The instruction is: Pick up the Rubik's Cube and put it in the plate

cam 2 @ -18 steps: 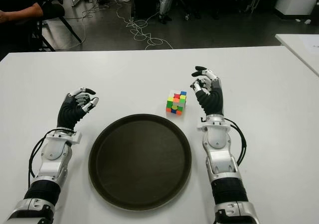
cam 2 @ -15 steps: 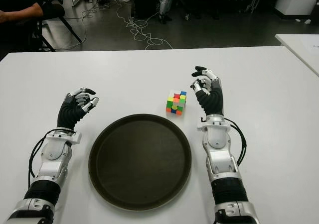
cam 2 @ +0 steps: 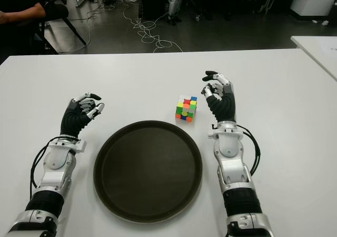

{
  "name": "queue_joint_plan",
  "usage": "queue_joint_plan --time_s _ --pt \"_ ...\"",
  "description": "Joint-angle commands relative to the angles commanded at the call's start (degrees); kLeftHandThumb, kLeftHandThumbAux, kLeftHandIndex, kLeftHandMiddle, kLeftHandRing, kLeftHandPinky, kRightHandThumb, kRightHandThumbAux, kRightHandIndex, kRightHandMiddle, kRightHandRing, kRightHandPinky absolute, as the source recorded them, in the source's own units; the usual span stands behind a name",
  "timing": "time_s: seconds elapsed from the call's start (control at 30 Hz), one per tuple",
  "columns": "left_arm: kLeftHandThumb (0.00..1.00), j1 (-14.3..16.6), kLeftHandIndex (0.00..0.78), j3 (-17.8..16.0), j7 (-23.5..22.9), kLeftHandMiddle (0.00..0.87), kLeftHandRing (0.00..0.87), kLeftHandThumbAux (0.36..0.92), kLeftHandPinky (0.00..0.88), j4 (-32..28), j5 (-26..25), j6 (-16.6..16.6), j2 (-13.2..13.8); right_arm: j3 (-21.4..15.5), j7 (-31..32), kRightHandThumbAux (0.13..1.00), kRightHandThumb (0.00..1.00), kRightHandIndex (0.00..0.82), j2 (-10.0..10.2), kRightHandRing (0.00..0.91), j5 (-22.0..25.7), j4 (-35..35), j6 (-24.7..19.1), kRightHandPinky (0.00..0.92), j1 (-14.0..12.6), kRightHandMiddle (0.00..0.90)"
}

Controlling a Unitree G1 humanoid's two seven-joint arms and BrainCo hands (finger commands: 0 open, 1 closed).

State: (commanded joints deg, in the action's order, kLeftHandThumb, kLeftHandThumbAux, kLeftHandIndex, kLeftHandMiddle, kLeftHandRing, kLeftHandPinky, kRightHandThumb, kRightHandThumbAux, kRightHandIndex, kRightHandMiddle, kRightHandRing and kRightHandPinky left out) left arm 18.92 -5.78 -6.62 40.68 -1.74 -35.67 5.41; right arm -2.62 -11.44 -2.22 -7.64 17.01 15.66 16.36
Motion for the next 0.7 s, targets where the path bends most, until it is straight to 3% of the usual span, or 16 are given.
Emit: queue_joint_plan --time_s 0.7 --pt "0.702 0.4 0.436 -0.1 -0.6 0.765 0.762 0.711 0.743 1.0 -0.5 -1.4 -0.1 -0.1 -0.6 0.717 0.703 0.441 0.1 0.800 -0.2 0.5 -0.2 0.785 0.4 0.806"
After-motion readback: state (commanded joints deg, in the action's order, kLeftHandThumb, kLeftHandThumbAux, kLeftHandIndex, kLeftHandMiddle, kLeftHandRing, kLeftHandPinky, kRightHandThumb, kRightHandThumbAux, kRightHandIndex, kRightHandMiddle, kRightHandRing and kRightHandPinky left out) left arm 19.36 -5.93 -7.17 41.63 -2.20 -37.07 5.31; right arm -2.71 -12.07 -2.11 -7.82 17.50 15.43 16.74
